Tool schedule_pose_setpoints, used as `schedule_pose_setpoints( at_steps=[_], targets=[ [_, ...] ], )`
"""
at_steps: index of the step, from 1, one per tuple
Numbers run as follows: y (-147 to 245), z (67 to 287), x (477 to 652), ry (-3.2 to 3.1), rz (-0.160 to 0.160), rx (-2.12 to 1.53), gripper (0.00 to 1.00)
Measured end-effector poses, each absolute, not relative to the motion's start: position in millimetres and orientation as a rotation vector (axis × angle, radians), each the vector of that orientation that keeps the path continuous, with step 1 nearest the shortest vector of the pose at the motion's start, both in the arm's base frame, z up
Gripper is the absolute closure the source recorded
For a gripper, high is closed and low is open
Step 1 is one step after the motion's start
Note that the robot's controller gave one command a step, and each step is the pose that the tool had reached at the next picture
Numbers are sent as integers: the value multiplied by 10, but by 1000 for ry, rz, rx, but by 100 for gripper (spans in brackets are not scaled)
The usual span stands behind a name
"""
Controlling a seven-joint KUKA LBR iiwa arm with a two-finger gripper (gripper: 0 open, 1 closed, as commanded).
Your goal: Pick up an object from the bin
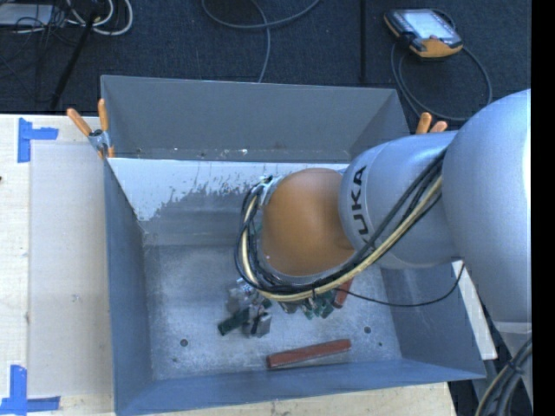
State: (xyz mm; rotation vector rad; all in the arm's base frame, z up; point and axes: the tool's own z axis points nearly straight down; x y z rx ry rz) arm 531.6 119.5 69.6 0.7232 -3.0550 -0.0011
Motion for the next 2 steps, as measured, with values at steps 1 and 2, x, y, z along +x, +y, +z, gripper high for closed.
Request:
schedule_pose_setpoints(
  at_steps=[1, 2],
  targets=[
    [1195, 696, 5316, -3055, -1, 722, 100],
    [804, 2156, 5607, -3055, -1, 740, 100]
  ],
)
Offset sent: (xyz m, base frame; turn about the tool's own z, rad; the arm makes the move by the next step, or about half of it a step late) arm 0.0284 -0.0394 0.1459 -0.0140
